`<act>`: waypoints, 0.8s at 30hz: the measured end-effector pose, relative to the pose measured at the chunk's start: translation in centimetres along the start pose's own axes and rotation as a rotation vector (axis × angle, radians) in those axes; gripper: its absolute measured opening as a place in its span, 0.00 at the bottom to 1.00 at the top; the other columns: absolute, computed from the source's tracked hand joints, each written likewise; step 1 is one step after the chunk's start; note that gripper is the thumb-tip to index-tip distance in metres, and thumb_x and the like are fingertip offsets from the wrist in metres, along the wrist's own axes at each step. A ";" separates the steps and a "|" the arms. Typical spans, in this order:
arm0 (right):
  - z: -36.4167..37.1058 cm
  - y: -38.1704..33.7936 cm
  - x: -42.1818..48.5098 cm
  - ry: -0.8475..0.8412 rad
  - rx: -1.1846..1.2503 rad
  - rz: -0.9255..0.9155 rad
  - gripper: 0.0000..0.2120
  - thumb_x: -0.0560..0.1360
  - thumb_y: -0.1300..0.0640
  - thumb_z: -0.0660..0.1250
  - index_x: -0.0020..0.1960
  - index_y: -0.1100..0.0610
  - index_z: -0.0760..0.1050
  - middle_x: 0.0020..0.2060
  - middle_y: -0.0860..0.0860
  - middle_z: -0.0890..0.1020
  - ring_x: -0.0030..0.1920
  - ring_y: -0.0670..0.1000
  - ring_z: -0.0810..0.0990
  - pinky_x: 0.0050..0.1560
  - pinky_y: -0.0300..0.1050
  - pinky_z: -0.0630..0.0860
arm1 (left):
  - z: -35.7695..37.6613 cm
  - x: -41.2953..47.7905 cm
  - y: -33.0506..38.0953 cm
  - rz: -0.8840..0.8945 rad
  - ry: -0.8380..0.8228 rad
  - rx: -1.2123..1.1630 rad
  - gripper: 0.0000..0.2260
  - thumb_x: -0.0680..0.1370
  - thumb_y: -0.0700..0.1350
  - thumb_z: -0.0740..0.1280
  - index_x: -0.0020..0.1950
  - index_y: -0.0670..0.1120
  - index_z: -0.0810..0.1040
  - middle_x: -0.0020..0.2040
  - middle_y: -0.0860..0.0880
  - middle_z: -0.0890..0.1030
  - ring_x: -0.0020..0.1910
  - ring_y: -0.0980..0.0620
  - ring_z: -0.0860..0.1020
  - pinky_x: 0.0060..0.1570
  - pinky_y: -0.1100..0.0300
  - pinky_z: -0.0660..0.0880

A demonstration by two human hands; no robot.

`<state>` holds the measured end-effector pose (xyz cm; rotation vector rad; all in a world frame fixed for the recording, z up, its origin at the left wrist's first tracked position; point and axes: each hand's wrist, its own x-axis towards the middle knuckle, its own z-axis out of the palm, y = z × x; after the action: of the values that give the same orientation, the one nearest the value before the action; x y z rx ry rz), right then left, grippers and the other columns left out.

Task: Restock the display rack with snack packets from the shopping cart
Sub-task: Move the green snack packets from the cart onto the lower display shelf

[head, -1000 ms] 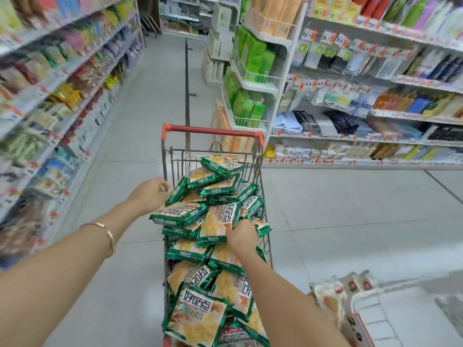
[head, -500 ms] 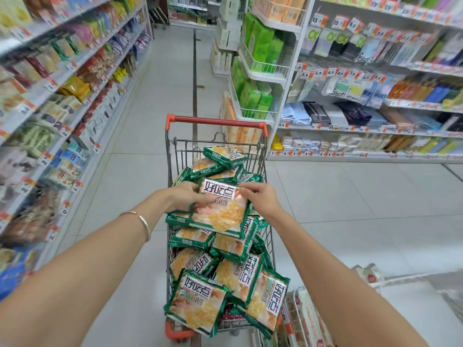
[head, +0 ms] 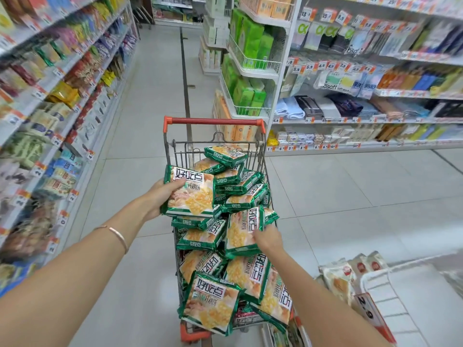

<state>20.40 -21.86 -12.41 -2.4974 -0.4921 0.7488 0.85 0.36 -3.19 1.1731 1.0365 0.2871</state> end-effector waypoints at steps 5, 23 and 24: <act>-8.1 -0.6 -1.9 0.128 0.296 -0.174 0.12 0.80 0.58 0.64 0.62 0.59 0.72 0.53 0.55 0.81 0.44 0.51 0.79 0.45 0.46 0.76 | 0.9 0.9 2.0 -0.014 0.006 -0.005 0.19 0.79 0.54 0.67 0.61 0.40 0.74 0.42 0.44 0.87 0.36 0.47 0.85 0.31 0.57 0.80; -11.2 0.1 -8.5 0.106 1.098 0.104 0.20 0.77 0.50 0.69 0.63 0.58 0.69 0.34 0.54 0.81 0.28 0.51 0.82 0.26 0.41 0.78 | 15.1 -6.2 4.7 -0.130 -0.717 0.419 0.41 0.76 0.71 0.54 0.81 0.51 0.43 0.79 0.45 0.56 0.79 0.41 0.55 0.74 0.41 0.56; -11.6 1.0 -9.0 0.129 1.087 0.127 0.16 0.78 0.49 0.68 0.59 0.58 0.71 0.31 0.53 0.81 0.27 0.50 0.81 0.25 0.40 0.77 | 16.2 -7.2 4.8 -0.126 -0.748 0.444 0.39 0.77 0.67 0.59 0.81 0.51 0.47 0.75 0.46 0.62 0.77 0.41 0.60 0.72 0.42 0.60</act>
<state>20.32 -30.82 -0.68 -1.5336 0.1306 0.6420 11.22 -12.52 4.86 1.4390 0.5069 -0.4834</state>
